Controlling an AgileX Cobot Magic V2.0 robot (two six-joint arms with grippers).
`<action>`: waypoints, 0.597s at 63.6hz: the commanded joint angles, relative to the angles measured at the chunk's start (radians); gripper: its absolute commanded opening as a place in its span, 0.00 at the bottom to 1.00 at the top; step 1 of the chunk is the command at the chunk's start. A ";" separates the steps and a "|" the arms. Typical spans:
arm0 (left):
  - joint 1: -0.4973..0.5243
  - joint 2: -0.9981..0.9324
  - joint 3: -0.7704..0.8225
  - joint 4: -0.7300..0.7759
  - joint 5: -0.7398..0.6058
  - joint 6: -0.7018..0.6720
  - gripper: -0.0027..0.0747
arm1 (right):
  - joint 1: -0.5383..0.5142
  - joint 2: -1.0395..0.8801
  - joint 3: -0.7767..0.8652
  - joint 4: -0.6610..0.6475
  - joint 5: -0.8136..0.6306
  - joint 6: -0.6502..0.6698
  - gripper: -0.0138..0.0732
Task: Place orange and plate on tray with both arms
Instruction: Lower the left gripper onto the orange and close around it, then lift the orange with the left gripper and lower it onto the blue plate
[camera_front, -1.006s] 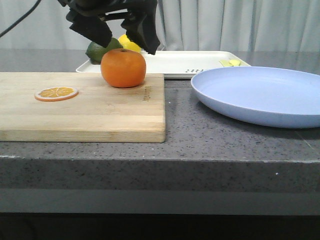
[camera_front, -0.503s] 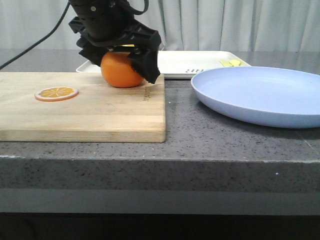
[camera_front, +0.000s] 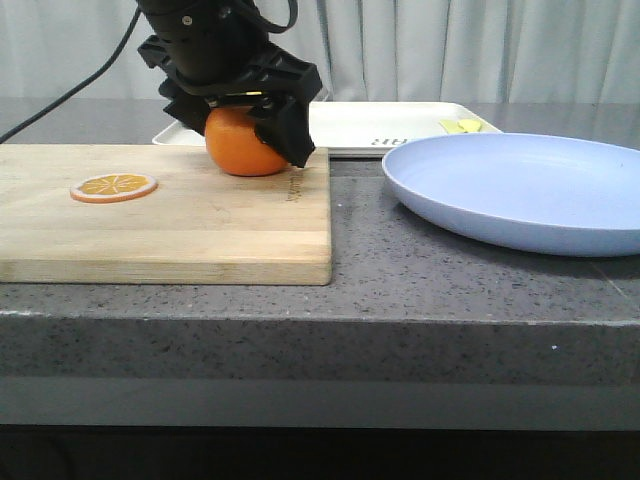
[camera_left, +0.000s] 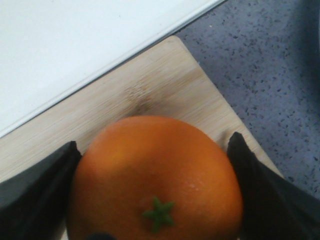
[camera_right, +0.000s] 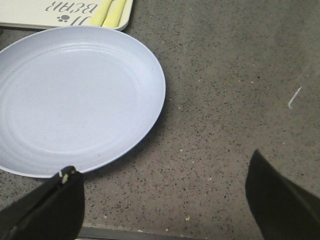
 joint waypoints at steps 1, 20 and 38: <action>-0.009 -0.053 -0.048 -0.011 -0.034 0.000 0.58 | 0.004 0.010 -0.024 -0.014 -0.071 -0.010 0.91; -0.103 -0.038 -0.173 -0.025 0.018 0.000 0.58 | 0.004 0.010 -0.024 -0.014 -0.079 -0.010 0.91; -0.229 0.083 -0.317 -0.014 0.016 0.000 0.58 | 0.004 0.010 -0.024 -0.014 -0.084 -0.010 0.91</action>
